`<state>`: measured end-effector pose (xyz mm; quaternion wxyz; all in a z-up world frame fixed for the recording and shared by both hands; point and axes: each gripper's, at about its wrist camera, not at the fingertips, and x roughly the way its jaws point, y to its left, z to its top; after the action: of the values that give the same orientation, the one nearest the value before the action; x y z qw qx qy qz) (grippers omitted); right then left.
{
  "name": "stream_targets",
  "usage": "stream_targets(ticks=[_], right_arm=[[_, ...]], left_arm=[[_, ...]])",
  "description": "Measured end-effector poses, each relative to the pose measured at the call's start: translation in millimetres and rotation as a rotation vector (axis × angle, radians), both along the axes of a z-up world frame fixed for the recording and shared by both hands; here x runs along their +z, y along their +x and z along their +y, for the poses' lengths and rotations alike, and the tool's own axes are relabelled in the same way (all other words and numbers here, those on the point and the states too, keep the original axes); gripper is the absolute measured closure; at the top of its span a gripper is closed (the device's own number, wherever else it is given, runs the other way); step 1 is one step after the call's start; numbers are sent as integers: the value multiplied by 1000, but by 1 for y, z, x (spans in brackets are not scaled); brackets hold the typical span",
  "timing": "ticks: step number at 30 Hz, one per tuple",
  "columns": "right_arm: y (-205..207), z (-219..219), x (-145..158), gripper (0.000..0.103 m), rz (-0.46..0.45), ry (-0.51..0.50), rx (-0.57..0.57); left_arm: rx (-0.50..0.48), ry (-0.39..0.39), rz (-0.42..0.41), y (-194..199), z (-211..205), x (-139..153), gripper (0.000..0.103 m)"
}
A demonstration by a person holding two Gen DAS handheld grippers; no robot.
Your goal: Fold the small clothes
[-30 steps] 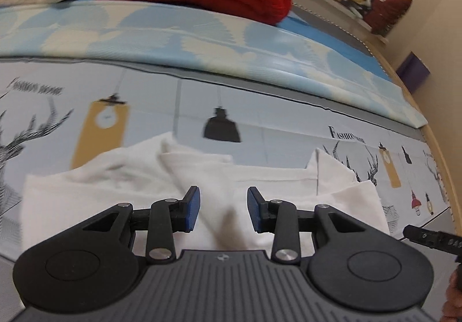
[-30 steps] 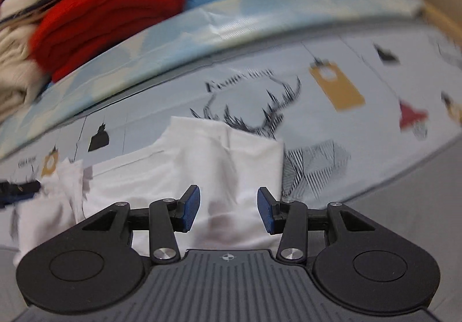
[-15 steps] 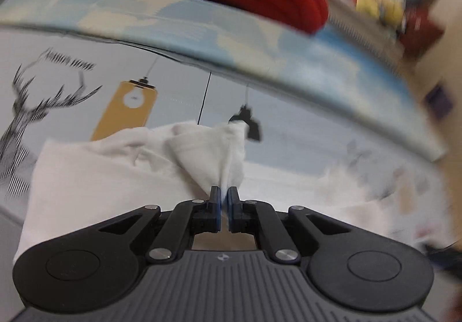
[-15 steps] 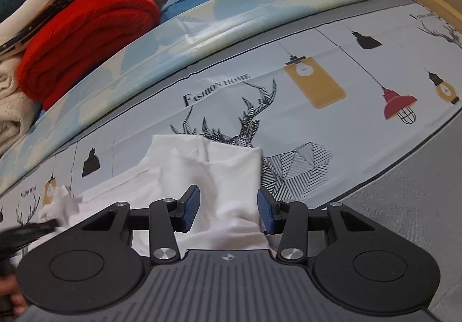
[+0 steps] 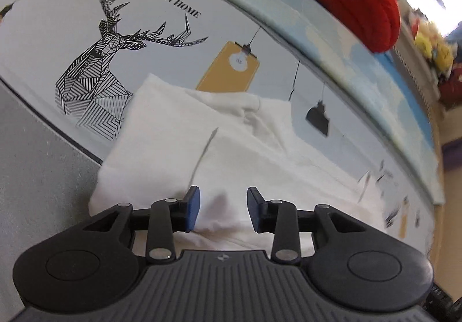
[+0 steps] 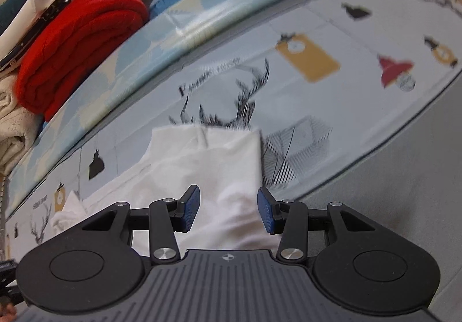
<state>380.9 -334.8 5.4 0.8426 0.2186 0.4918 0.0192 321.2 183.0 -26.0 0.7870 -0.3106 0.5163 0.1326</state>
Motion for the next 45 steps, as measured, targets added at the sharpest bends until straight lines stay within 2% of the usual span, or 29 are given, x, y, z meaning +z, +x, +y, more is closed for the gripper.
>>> stream_targets(ticks=[3, 7, 10, 15, 20, 21, 22, 23, 25, 27, 29, 32, 34, 37, 40, 45], right_arm=[[-1, -2, -17, 57, 87, 66, -15], [-4, -4, -33, 57, 186, 95, -54], [-5, -3, -34, 57, 205, 77, -46], [-8, -3, -49, 57, 257, 183, -93], [-5, -9, -63, 58, 278, 209, -169], [-5, -12, -62, 62, 268, 194, -187], [-5, -17, -59, 85, 253, 188, -216], [-7, -23, -56, 96, 239, 193, -249], [-13, -34, -48, 99, 203, 209, -307], [-20, -41, -39, 103, 175, 192, -350], [-24, -51, -35, 103, 178, 120, -409], [-29, -67, -40, 100, 245, 98, -494], [-27, -63, -34, 99, 200, 93, -454], [-2, -44, -27, 93, 87, 165, -254], [24, -24, -20, 82, -8, 98, -87], [65, -13, -36, 82, 7, 108, -5]], left_arm=[[-46, 37, 8, 1, -3, -4, 63], [-98, 76, 16, 2, -9, -7, 63], [-106, 78, 39, 5, -10, -12, 61], [-128, 85, 57, 7, -15, -18, 61], [-135, 101, 77, 8, -18, -24, 61], [-137, 99, 78, 8, -18, -25, 61], [-144, 100, 76, 8, -20, -25, 63], [-163, 101, 75, 9, -22, -24, 66], [-211, 107, 74, 11, -28, -23, 97], [-246, 125, 74, 11, -33, -21, 99], [-271, 143, 75, 11, -37, -19, 99], [-278, 167, 78, 11, -38, -16, 99], [-257, 157, 54, 11, -35, -11, 99], [-251, 153, 45, 12, -34, -10, 97], [-255, 143, 53, 12, -36, -12, 97], [-248, 132, 44, 13, -36, -11, 96]])
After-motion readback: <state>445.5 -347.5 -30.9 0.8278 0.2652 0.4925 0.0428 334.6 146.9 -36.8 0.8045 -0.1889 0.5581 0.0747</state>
